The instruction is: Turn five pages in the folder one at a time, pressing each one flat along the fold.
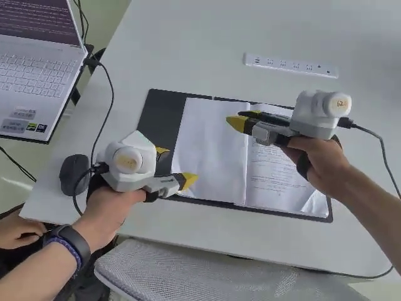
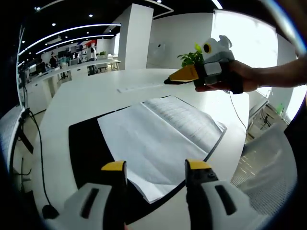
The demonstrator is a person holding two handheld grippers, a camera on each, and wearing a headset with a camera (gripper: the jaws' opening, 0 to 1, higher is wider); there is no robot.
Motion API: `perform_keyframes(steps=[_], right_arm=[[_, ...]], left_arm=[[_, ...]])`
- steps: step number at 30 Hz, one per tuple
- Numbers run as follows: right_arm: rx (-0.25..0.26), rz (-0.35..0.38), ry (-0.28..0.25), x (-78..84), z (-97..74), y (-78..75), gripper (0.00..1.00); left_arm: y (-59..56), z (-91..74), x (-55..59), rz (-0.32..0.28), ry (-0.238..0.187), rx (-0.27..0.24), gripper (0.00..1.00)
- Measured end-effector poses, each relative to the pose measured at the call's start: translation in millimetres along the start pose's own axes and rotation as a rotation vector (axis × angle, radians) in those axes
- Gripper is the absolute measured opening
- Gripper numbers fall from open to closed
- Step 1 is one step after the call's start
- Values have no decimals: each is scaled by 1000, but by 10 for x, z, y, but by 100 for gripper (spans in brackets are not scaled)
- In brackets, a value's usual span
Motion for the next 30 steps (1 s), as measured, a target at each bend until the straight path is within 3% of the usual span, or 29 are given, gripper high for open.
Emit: perform_keyframes(steps=[5, 9, 15, 17, 19, 21, 28, 30], right_arm=[[20, -2, -13, -23, -123, -54, 26], [35, -4, -11, 0, -214, -84, 26], [57, 18, -8, 115, -292, -116, 26], [57, 33, -11, 152, -304, -108, 26], [56, 40, -10, 183, -304, -100, 26], [55, 44, -4, 216, -303, -98, 26], [46, 52, 5, 267, -287, -117, 26], [44, 55, 6, 275, -269, -139, 26]], left_arm=[[-21, 170, 70, 34, 41, 11, 37], [63, 298, 181, 44, 78, 15, 33], [84, 326, 314, 54, 124, 15, 26], [133, 368, 405, 59, 140, 9, 20], [189, 367, 492, 88, 191, -25, 16], [181, 376, 518, 77, 186, -15, 15], [237, 340, 508, 91, 169, -73, 0], [237, 339, 509, 81, 165, -77, 0]])
Point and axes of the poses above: the centre of the closed fingertips' face, and the gripper's own axes: z roughly forward along the fingers, y roughly to its left, x roughly out of its underside, the point moved 6 cm from there along -z, roughly backward along the fingers, and after that the axes turned 9 degrees about -z, right-handed, at the moved point
